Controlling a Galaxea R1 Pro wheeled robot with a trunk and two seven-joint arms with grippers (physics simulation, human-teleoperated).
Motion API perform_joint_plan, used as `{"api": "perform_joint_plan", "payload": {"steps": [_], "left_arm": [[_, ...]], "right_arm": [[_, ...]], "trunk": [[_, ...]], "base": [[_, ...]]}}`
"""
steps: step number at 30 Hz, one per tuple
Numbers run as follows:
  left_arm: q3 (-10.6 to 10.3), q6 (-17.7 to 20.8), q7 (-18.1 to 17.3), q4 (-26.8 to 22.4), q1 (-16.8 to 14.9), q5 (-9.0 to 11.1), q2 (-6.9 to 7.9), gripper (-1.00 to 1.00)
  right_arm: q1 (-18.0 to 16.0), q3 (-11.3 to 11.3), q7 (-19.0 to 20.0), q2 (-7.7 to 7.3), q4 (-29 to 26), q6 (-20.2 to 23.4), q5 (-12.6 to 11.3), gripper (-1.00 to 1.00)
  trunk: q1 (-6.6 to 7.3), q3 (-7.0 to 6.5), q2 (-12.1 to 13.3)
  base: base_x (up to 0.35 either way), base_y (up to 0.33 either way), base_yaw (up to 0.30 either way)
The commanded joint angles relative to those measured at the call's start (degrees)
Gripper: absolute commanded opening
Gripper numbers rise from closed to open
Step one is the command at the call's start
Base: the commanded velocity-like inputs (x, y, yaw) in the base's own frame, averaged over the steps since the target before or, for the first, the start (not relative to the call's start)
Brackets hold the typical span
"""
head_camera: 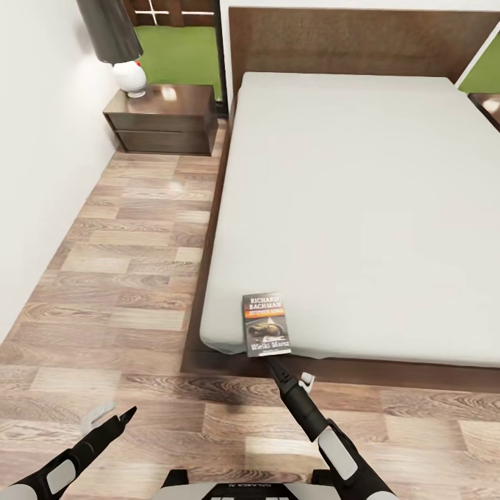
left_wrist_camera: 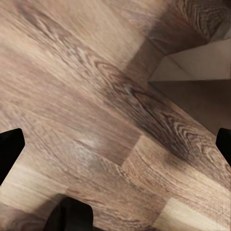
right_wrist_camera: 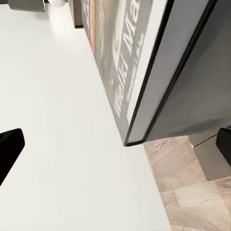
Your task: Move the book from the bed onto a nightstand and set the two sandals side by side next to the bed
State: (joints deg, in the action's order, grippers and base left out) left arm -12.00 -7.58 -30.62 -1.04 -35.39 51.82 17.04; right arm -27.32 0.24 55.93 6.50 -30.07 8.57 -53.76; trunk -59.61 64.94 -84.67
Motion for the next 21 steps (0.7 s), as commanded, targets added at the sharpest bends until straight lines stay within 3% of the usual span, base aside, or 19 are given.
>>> {"api": "perform_joint_plan", "payload": {"steps": [1,9,21], "left_arm": [[-0.5,-0.3,-0.1,0.1,0.0,0.3,0.01,1.0],[-0.5,-0.3,-0.1,0.1,0.0,0.3,0.01,1.0],[-0.5,-0.3,-0.1,0.1,0.0,0.3,0.01,1.0]], "right_arm": [[0.0,0.0,0.1,0.0,0.0,0.6,-0.6,1.0],[0.0,0.0,0.2,0.0,0.0,0.7,-0.6,1.0],[0.0,0.0,0.1,0.0,-0.1,0.7,-0.6,1.0]], "trunk": [[0.0,0.02,0.0],[0.0,0.02,0.0],[0.0,0.02,0.0]], "base": [[0.0,0.055,0.0],[0.003,0.009,0.0],[0.119,0.0,0.0]]}}
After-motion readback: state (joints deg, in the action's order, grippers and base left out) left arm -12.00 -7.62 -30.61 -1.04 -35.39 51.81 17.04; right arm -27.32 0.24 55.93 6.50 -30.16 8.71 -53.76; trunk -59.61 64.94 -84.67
